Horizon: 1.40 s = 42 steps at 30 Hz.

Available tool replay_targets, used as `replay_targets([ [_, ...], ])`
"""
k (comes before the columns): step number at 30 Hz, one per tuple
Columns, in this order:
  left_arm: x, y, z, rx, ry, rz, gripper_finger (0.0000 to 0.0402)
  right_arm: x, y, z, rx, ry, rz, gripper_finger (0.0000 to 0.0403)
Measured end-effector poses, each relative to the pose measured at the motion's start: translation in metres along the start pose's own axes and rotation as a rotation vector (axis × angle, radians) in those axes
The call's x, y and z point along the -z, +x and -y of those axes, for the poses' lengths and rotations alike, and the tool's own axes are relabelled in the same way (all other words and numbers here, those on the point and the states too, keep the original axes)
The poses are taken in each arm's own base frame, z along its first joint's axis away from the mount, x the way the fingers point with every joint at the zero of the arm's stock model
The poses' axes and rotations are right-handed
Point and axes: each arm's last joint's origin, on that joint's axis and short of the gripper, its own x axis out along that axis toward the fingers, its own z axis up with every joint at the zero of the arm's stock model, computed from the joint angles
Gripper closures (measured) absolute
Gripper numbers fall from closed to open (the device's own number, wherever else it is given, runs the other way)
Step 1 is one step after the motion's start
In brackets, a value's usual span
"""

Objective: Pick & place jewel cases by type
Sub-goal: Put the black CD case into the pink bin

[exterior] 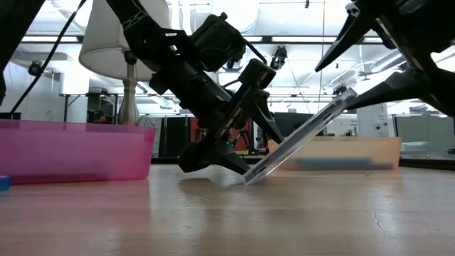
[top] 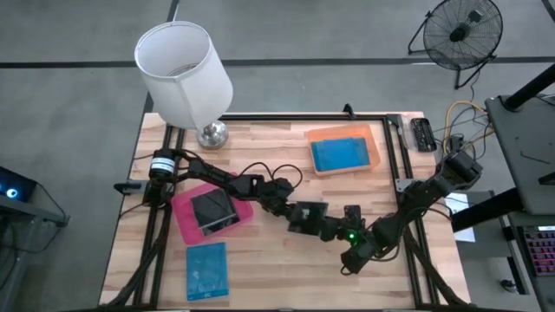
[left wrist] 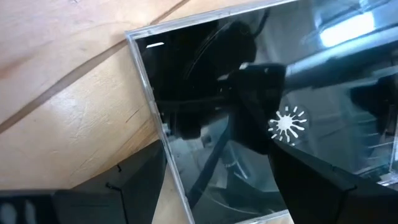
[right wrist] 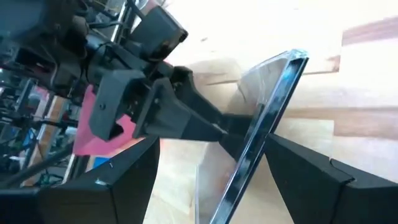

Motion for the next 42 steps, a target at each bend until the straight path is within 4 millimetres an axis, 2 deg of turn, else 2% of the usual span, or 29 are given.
replay_targets([
  [11,0.001,0.000,-0.003,-0.001,-0.001,-0.002,0.0136,-0.009,0.009,-0.003,0.030,0.011,0.014,0.0117],
  [13,0.001,0.002,0.002,0.043,0.029,-0.006,0.0136,-0.008,0.013,-0.007,0.033,0.055,-0.016,0.0117],
  [15,0.003,0.002,0.001,0.039,0.033,-0.024,0.0136,-0.012,0.019,-0.002,0.066,0.016,0.000,0.0117],
  [17,0.003,0.002,0.001,0.048,0.034,-0.026,0.0136,-0.014,0.023,-0.009,0.054,0.031,-0.027,0.0117],
  [21,0.002,0.002,0.000,0.045,0.028,-0.022,0.0136,-0.017,0.030,-0.010,0.071,-0.010,-0.070,0.0117],
  [29,0.000,0.001,-0.001,0.029,0.022,-0.001,0.0136,-0.018,0.028,-0.013,0.071,-0.033,-0.112,0.0120],
  [34,-0.002,0.000,-0.002,0.024,0.019,0.008,0.0136,-0.016,0.027,-0.012,0.091,-0.067,-0.177,0.0140],
  [42,-0.004,0.000,-0.003,0.021,0.015,0.013,0.0136,-0.016,0.027,-0.011,0.098,-0.081,-0.198,0.0208],
])
